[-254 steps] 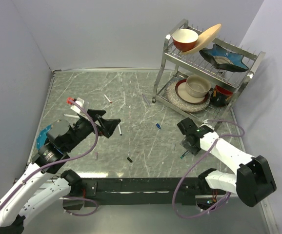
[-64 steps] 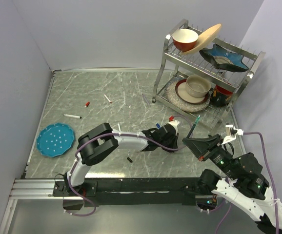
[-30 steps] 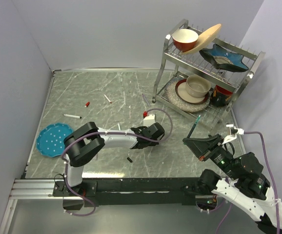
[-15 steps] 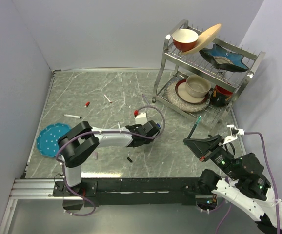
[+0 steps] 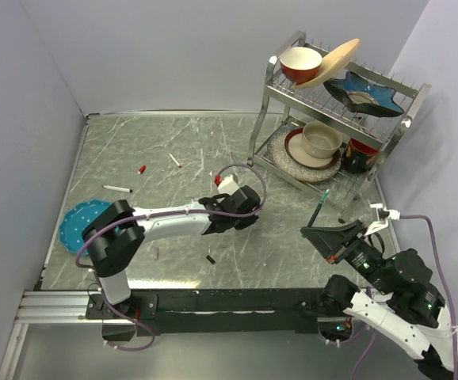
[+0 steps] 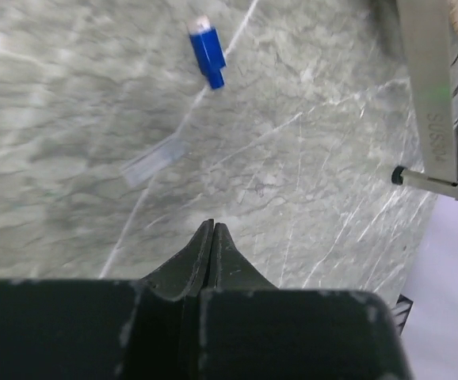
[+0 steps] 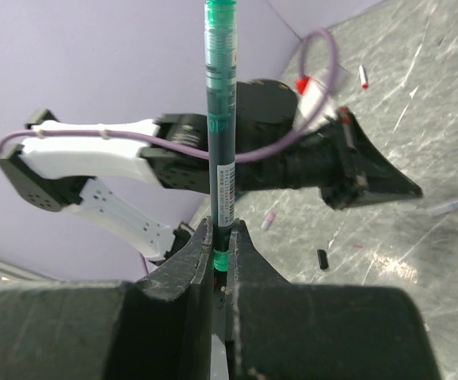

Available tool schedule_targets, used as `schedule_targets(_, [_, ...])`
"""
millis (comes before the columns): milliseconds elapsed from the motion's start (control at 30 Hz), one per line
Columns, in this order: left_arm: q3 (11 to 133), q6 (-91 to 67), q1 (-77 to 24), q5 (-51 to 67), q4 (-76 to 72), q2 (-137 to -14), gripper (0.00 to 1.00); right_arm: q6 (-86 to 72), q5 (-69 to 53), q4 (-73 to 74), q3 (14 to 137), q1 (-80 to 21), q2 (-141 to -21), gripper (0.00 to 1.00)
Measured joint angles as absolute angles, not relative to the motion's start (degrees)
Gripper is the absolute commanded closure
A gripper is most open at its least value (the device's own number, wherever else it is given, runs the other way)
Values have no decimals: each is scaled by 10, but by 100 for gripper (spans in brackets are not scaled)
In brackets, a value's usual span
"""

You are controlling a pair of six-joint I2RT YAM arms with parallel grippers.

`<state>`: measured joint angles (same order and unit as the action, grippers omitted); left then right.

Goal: Insert the pens into the pen caps

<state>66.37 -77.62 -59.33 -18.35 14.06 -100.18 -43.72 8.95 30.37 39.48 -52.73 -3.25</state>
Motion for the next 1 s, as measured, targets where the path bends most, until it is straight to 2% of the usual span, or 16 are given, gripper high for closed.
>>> schedule_targets(233, [677, -777, -593, -144, 127, -1068, 99, -429, 105, 314, 428, -527, -25, 100])
schedule_targets(1000, [684, -773, -528, -156, 143, -1104, 99, -428, 109, 322, 428, -527, -18, 100])
